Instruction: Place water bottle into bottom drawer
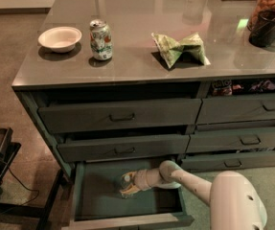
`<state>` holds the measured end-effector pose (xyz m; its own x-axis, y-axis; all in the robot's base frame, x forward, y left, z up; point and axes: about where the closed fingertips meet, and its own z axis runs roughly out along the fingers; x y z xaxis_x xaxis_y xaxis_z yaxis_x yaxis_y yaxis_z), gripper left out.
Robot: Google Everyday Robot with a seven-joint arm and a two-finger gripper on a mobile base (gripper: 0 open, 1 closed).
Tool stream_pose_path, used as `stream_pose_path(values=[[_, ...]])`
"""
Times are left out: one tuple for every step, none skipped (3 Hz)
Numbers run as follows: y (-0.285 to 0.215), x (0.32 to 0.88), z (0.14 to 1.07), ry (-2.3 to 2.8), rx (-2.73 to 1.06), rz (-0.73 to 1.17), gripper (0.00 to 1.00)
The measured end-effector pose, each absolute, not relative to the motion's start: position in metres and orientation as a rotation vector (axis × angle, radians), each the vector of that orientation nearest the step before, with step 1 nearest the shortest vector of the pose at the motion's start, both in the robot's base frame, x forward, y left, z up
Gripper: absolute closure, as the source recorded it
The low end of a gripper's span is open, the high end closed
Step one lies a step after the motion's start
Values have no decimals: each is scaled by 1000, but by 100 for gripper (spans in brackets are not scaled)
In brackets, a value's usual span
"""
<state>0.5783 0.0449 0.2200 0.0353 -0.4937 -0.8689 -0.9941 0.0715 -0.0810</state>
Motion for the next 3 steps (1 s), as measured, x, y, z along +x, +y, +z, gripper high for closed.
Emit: stream_pose_path(values=[[45,578,220,1567,-1529,808,35],[45,578,220,1567,-1529,808,11],[46,578,220,1566,-1529,809,0]])
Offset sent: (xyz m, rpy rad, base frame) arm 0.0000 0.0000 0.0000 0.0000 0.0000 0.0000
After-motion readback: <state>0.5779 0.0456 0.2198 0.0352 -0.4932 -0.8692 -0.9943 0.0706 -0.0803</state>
